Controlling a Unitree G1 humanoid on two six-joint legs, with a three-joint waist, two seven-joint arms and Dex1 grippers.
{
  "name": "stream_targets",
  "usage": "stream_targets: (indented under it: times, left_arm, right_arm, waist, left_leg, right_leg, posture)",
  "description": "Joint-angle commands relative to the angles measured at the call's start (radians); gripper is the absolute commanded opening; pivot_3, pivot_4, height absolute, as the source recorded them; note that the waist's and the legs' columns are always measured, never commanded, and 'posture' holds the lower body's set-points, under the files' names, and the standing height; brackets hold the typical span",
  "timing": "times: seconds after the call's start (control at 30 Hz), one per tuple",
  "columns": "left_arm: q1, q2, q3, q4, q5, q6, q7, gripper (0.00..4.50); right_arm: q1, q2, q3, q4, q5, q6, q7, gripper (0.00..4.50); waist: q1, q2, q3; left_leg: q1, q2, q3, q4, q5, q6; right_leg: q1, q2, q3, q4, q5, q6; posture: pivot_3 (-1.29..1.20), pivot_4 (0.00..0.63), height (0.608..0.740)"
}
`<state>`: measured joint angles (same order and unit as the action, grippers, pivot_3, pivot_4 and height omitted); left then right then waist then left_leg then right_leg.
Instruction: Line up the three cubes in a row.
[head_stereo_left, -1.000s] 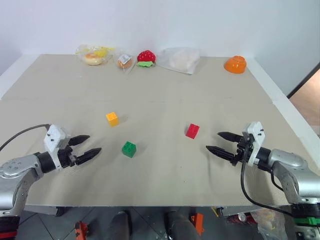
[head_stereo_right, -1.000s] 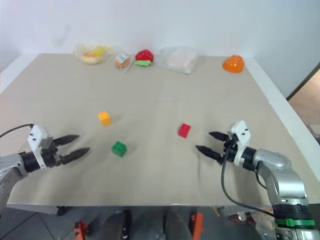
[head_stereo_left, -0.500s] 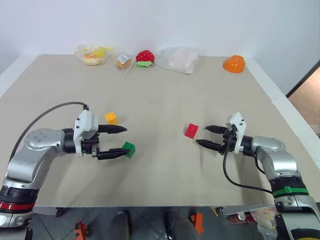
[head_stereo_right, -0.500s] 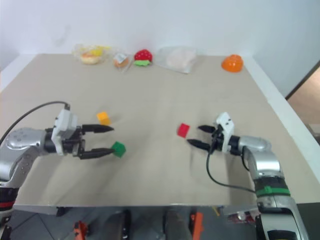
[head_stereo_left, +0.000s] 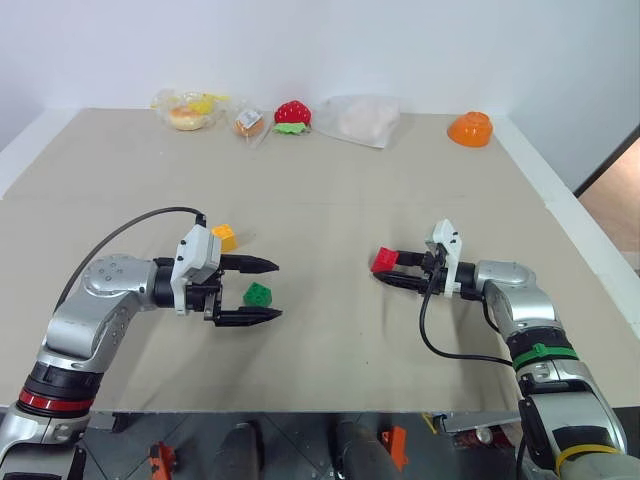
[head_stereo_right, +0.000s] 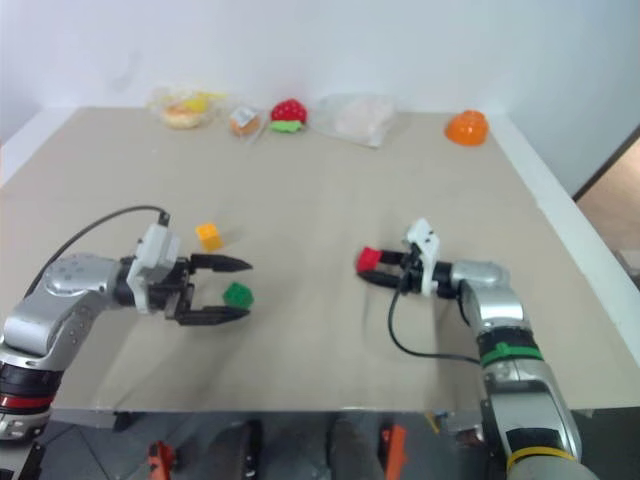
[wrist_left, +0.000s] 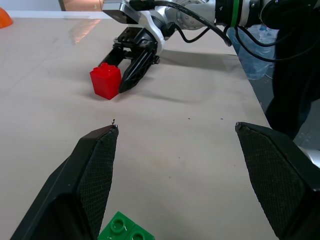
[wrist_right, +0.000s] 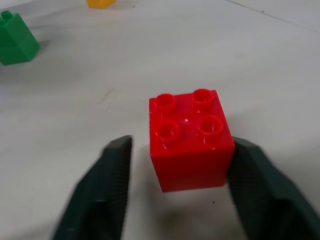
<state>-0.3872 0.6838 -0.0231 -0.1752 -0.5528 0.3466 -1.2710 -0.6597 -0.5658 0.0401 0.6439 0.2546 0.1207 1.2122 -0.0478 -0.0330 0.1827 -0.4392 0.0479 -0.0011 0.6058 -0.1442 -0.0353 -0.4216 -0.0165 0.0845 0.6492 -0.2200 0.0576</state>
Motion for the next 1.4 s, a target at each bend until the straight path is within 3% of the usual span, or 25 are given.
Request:
stream_targets:
  times: [0.03,0.27,0.43,0.9,0.97,1.13,1.4]
  left_arm:
    - [-0.002,-0.005,0.041,-0.011,-0.036,0.008,0.016,3.88]
    - [-0.011,0.031,0.057,0.03,-0.067,0.056,-0.028,3.88]
    - [-0.025,0.045,0.047,0.067,-0.05,0.049,-0.063,3.88]
    - [-0.027,0.046,0.044,0.075,-0.038,0.049,-0.082,3.88]
    - [-0.017,0.047,0.048,0.066,-0.038,0.048,-0.077,3.88]
    - [0.02,0.062,0.072,0.044,-0.017,0.042,-0.027,3.88]
    - [0.13,0.151,0.202,0.008,-0.049,0.102,0.037,3.88]
  right_arm:
    - [-0.017,-0.017,-0.013,-0.012,0.006,-0.017,0.045,1.26]
    - [0.025,-0.056,-0.003,-0.167,0.043,0.042,0.152,1.24]
    - [0.104,-0.094,0.044,-0.282,0.006,-0.033,0.224,1.24]
    - [0.103,-0.07,0.12,-0.224,-0.072,-0.157,0.217,1.24]
    - [0.096,-0.067,0.13,-0.211,-0.083,-0.14,0.21,2.27]
    - [0.083,-0.079,0.122,-0.209,-0.083,-0.134,0.211,3.99]
    - [0.014,-0.202,0.005,-0.287,0.03,-0.057,0.26,3.99]
  waist:
    - [0.0,0.0,0.0]
    - [0.0,0.0,0.0]
    - [0.0,0.0,0.0]
    - [-0.001,0.0,0.0]
    - [-0.003,0.0,0.0]
    - [-0.005,0.0,0.0]
    - [-0.002,0.001,0.001]
  left_leg:
    - [0.0,0.0,0.0,0.0,0.0,0.0]
    - [0.0,0.0,0.0,0.001,0.0,0.0]
    - [0.0,0.0,-0.001,0.001,0.0,0.0]
    - [0.001,0.001,-0.001,0.004,0.0,0.0]
    - [0.002,0.002,-0.001,0.004,0.0,0.0]
    - [0.002,0.004,-0.001,0.005,0.0,0.0]
    - [0.002,0.004,0.0,0.011,0.001,0.001]
  right_leg:
    - [0.0,0.0,0.0,0.0,0.0,0.0]
    - [0.0,0.0,0.0,0.002,0.0,0.0]
    - [0.0,0.0,-0.001,0.002,-0.001,0.0]
    - [0.001,0.001,0.0,0.003,0.0,-0.002]
    - [0.001,0.002,0.0,0.003,0.001,-0.003]
    - [0.001,0.004,0.0,0.004,0.002,-0.005]
    - [0.0,0.003,0.0,0.004,0.007,-0.007]
  posture:
    - [0.0,0.15,0.74]
    - [0.0,0.15,0.74]
    - [0.0,0.15,0.74]
    - [0.0,0.15,0.74]
    - [0.0,0.15,0.74]
    - [0.0,0.15,0.74]
    - [0.0,0.15,0.74]
